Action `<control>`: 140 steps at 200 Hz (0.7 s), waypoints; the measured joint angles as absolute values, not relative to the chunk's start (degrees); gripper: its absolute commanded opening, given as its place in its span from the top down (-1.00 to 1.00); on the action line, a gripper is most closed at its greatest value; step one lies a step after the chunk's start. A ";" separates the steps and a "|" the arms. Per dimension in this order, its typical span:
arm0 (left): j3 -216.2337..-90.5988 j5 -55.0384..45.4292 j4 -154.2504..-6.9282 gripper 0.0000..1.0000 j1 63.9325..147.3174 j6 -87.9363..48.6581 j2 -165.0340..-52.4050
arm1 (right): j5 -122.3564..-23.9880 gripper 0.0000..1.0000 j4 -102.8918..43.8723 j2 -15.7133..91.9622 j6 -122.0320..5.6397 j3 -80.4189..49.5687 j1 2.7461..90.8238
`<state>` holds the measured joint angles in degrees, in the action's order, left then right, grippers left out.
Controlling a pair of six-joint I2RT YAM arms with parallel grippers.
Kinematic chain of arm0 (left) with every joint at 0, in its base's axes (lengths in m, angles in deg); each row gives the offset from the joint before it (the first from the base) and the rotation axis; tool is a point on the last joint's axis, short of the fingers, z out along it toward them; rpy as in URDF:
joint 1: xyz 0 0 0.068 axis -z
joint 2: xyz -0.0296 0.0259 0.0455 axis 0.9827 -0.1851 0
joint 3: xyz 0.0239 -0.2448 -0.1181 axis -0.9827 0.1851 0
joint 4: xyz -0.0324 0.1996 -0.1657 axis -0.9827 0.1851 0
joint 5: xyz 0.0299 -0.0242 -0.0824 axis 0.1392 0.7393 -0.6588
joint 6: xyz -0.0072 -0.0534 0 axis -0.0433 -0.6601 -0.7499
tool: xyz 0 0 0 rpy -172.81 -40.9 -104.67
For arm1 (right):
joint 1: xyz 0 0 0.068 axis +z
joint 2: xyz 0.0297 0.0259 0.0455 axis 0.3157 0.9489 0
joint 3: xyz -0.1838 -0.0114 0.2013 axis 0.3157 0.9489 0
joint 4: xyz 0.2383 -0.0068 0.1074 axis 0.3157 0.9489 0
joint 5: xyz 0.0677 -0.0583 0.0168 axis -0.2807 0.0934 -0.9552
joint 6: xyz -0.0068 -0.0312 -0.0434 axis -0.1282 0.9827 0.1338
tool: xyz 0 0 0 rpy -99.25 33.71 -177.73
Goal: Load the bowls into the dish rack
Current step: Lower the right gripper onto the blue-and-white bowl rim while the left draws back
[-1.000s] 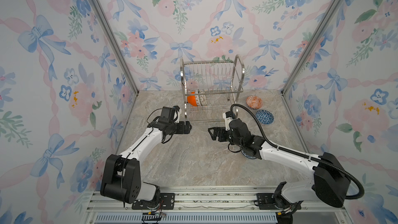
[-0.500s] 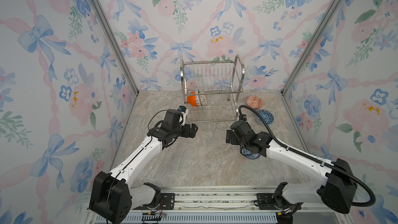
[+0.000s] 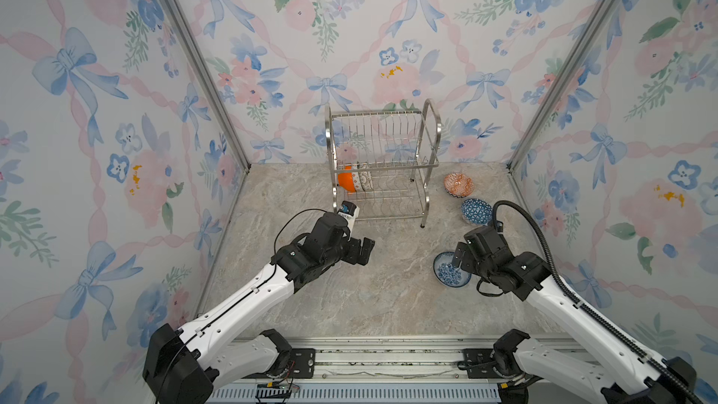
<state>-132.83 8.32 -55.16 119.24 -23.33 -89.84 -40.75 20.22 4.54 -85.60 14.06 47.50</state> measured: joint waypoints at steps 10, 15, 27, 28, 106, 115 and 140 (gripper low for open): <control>-132.86 9.01 -55.09 -0.96 119.61 -23.30 -89.95 | -42.13 -0.93 20.42 4.23 -85.29 15.15 45.56; -132.86 9.41 -55.09 -0.96 119.80 -23.30 -90.13 | -42.89 -0.92 20.40 4.34 -85.03 15.55 44.68; -133.14 10.06 -55.03 -0.96 120.04 -23.26 -90.89 | -44.49 -0.90 20.22 5.30 -84.48 15.85 43.22; -133.16 10.13 -55.03 -0.96 120.07 -23.26 -90.96 | -44.55 -0.89 20.20 5.39 -84.40 15.85 43.15; -138.89 15.62 -55.03 -0.96 123.72 -21.08 -98.45 | -51.85 -0.65 13.49 17.98 -80.05 16.59 39.02; -139.13 16.14 -55.07 -0.96 124.02 -21.05 -98.50 | -52.22 -0.62 12.92 18.48 -79.85 16.97 38.59; -139.24 17.45 -55.05 -0.96 124.72 -21.05 -98.56 | -52.97 -0.50 11.07 19.66 -78.93 18.74 37.17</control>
<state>-139.24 17.45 -55.05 124.72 -21.05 -98.56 -52.97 11.07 19.66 -78.93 18.74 37.17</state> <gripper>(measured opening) 0.979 0.771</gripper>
